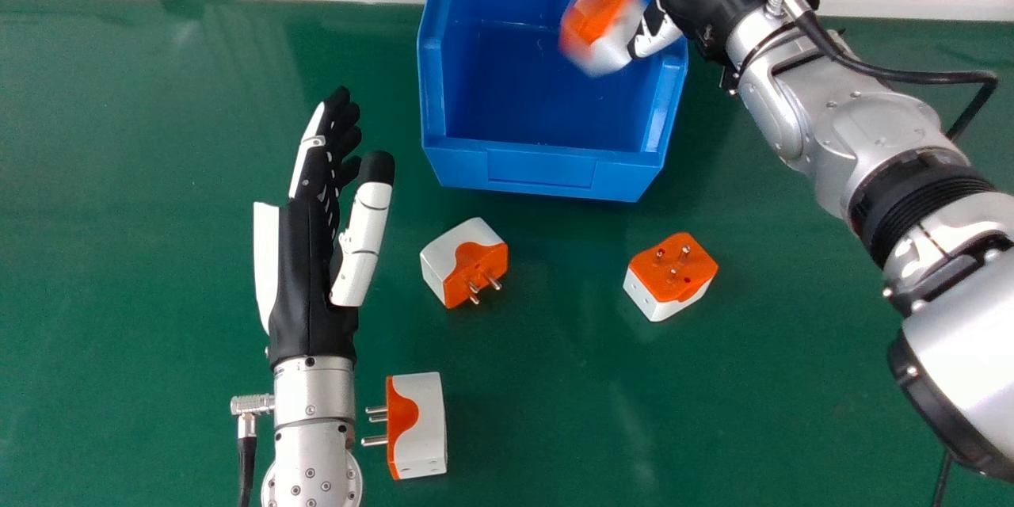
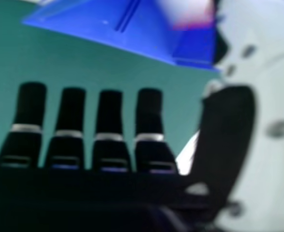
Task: Pick all objects and put in blue box
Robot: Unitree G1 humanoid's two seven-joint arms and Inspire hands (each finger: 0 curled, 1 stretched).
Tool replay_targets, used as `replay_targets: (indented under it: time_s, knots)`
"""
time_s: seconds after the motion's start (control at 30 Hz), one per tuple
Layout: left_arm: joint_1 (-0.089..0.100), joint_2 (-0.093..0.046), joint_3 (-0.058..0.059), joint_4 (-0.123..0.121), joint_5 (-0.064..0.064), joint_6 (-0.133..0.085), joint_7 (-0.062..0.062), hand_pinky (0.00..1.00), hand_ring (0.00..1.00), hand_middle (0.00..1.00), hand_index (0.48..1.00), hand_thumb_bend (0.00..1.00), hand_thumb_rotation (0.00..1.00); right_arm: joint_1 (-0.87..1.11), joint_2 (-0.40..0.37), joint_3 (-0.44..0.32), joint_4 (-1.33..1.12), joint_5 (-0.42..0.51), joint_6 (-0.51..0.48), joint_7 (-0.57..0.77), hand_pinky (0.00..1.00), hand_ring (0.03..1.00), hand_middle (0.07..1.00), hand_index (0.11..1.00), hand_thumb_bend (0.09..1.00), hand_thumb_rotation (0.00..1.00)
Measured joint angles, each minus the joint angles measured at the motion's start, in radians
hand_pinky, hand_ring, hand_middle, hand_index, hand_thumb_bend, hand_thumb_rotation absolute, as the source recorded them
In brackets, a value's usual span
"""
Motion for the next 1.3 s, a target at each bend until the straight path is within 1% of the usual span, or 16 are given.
replay_targets:
  time_s: [0.07, 0.13, 0.17, 0.23, 0.43, 0.5, 0.6, 0.63, 0.77, 0.8, 0.83, 0.9, 0.93, 1.1, 1.2, 1.3]
  knots:
    - [-0.002, 0.0, 0.0, 0.001, 0.0, 0.0, 0.0, 0.87, 0.89, 0.9, 0.894, 0.72, 0.89, 0.0, -0.001, 0.0, -0.001, 0.0, -0.008, -0.008, 0.79, 0.875, 0.885, 0.819, 0.887, 0.2]
    - [-0.003, 0.0, 0.0, 0.003, 0.0, 0.0, 0.0, 0.87, 0.89, 0.9, 0.894, 0.72, 0.89, 0.0, -0.002, 0.0, -0.002, 0.0, -0.013, -0.016, 0.84, 0.92, 0.927, 0.865, 0.928, 0.22]
    - [-0.004, 0.0, 0.0, 0.003, 0.0, 0.0, 0.001, 0.87, 0.89, 0.9, 0.894, 0.72, 0.89, 0.0, -0.002, 0.0, -0.004, 0.0, -0.017, -0.019, 0.84, 0.92, 0.927, 0.865, 0.928, 0.22]
    - [-0.004, 0.0, 0.0, 0.003, 0.001, 0.0, 0.001, 0.87, 0.89, 0.9, 0.893, 0.72, 0.89, 0.0, -0.003, 0.0, -0.006, 0.001, -0.03, -0.027, 0.88, 0.949, 0.953, 0.894, 0.955, 0.22]
    - [-0.004, 0.0, 0.0, 0.003, 0.001, -0.001, 0.002, 0.87, 0.89, 0.9, 0.893, 0.72, 0.89, 0.008, -0.016, -0.014, -0.056, 0.027, -0.063, -0.057, 0.91, 0.979, 0.981, 0.924, 0.983, 0.24]
    - [-0.004, 0.0, -0.001, 0.003, 0.001, -0.003, 0.002, 0.87, 0.89, 0.9, 0.893, 0.72, 0.89, 0.03, -0.031, -0.046, -0.101, 0.051, -0.085, -0.084, 0.91, 0.979, 0.981, 0.924, 0.983, 0.24]
    - [-0.003, 0.0, 0.0, 0.003, 0.001, -0.006, 0.003, 0.87, 0.89, 0.9, 0.892, 0.73, 0.89, 0.099, -0.044, -0.118, -0.178, 0.117, -0.121, -0.139, 0.92, 0.987, 0.988, 0.939, 0.99, 0.26]
    - [-0.003, 0.0, 0.0, 0.003, 0.001, -0.007, 0.004, 0.86, 0.89, 0.9, 0.892, 0.73, 0.89, 0.141, -0.046, -0.153, -0.217, 0.155, -0.133, -0.159, 0.92, 0.99, 0.991, 0.952, 0.992, 0.29]
    - [0.0, 0.0, -0.001, 0.003, 0.001, -0.012, 0.006, 0.86, 0.89, 0.9, 0.892, 0.73, 0.89, 0.333, -0.047, -0.265, -0.411, 0.254, -0.164, -0.223, 0.93, 0.992, 0.993, 0.961, 0.994, 0.3]
    - [0.001, -0.001, -0.001, 0.002, 0.001, -0.014, 0.006, 0.86, 0.89, 0.9, 0.892, 0.73, 0.89, 0.385, -0.042, -0.288, -0.467, 0.271, -0.172, -0.244, 0.93, 0.992, 0.993, 0.961, 0.994, 0.3]
    - [0.002, -0.001, -0.001, 0.002, 0.001, -0.014, 0.005, 0.87, 0.89, 0.9, 0.892, 0.73, 0.89, 0.446, -0.036, -0.317, -0.527, 0.286, -0.186, -0.268, 0.93, 0.994, 0.994, 0.969, 0.996, 0.33]
    - [0.009, -0.002, -0.001, -0.003, 0.001, -0.016, 0.002, 0.87, 0.89, 0.9, 0.892, 0.73, 0.89, 0.574, 0.003, -0.364, -0.639, 0.315, -0.221, -0.353, 0.93, 0.994, 0.994, 0.969, 0.996, 0.33]
    - [0.014, -0.002, 0.0, -0.005, 0.0, -0.016, 0.0, 0.87, 0.89, 0.9, 0.892, 0.73, 0.89, 0.628, 0.024, -0.38, -0.677, 0.319, -0.231, -0.38, 0.92, 0.994, 0.993, 0.976, 0.996, 0.36]
    - [0.025, -0.007, -0.003, -0.009, 0.0, -0.017, -0.008, 0.87, 0.89, 0.9, 0.892, 0.73, 0.89, 0.78, 0.102, -0.421, -0.739, 0.312, -0.223, -0.481, 0.91, 0.992, 0.989, 0.978, 0.991, 0.38]
    - [0.03, -0.008, -0.003, -0.011, 0.0, -0.017, -0.02, 0.88, 0.89, 0.91, 0.892, 0.73, 0.89, 0.832, 0.128, -0.43, -0.749, 0.31, -0.176, -0.47, 0.91, 0.989, 0.985, 0.978, 0.982, 0.39]
    - [0.036, -0.007, -0.002, -0.015, -0.001, -0.017, -0.024, 0.88, 0.89, 0.91, 0.891, 0.72, 0.89, 0.88, 0.149, -0.437, -0.769, 0.327, -0.095, -0.396, 0.9, 0.985, 0.979, 0.976, 0.974, 0.41]
